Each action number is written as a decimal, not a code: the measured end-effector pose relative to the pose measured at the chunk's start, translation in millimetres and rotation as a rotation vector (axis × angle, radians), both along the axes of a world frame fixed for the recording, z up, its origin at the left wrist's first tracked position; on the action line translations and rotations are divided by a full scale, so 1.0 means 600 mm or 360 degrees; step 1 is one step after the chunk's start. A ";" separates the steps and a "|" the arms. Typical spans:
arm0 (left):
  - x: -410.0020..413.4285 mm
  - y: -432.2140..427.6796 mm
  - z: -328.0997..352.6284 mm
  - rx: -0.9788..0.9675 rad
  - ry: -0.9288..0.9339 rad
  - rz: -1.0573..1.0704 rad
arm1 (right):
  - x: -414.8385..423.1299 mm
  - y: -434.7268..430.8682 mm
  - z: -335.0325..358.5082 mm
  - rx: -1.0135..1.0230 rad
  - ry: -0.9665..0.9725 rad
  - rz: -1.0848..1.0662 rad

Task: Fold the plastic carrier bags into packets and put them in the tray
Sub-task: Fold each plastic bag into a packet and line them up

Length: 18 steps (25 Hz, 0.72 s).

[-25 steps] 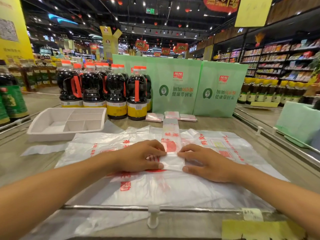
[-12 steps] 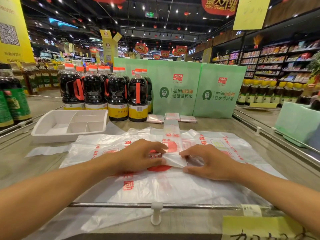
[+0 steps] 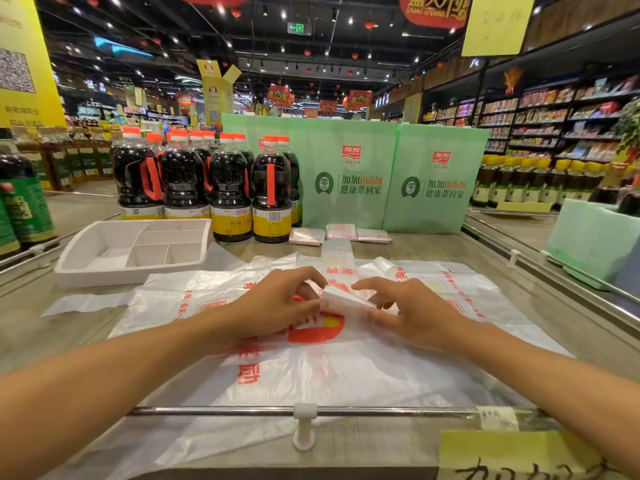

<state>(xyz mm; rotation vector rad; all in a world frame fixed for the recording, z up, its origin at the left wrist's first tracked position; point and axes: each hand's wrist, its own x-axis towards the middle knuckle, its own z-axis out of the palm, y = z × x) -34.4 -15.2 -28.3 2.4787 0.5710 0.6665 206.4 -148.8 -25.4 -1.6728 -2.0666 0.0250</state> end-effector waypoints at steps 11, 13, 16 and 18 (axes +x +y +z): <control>0.010 -0.003 -0.005 -0.0343 -0.0093 -0.0042 | -0.005 0.015 -0.006 -0.0073 0.0651 -0.0231; 0.014 -0.005 -0.004 -0.0375 -0.0080 -0.0007 | -0.004 0.018 -0.009 -0.0031 0.0622 -0.0292; 0.021 -0.004 -0.007 -0.0246 -0.0047 0.0080 | -0.002 0.024 -0.014 -0.0011 0.0547 -0.0266; 0.022 -0.003 -0.008 -0.0019 0.0041 0.0155 | 0.001 0.028 -0.019 -0.0038 0.0446 -0.0200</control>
